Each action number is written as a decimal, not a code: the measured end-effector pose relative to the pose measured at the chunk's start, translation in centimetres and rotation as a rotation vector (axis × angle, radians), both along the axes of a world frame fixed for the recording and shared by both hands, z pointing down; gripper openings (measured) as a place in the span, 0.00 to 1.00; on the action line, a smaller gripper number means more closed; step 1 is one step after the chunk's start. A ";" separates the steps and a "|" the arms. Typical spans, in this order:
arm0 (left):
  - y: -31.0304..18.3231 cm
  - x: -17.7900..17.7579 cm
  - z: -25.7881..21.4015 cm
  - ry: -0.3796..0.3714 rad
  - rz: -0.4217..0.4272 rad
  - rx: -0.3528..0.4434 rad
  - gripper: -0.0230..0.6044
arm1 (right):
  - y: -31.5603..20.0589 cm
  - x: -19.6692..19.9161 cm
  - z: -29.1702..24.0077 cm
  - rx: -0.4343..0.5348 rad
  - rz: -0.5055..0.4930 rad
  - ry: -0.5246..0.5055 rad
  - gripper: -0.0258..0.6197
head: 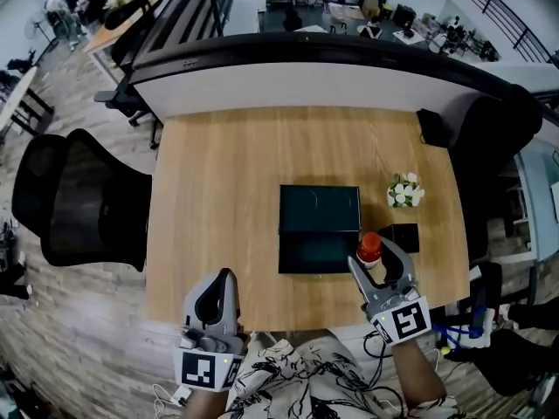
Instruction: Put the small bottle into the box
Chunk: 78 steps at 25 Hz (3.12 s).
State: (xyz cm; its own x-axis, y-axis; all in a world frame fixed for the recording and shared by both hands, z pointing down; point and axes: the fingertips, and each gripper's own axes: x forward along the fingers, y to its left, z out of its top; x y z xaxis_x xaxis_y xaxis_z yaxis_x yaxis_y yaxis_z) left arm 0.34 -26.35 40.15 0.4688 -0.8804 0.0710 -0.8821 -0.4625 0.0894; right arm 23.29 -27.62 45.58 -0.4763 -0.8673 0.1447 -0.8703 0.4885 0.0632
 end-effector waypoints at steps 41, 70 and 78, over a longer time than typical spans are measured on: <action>1.3 -2.3 3.5 -0.076 -0.242 -0.113 0.04 | -2.1 -7.5 31.4 -0.657 -0.619 0.653 0.40; 0.0 -0.4 -1.0 -0.039 -0.010 0.017 0.04 | -2.3 -3.7 8.2 -0.261 -0.184 0.078 0.06; -1.5 -0.2 -3.0 -0.038 0.049 0.093 0.04 | -1.0 -1.8 -0.1 -0.104 -0.068 -0.006 0.05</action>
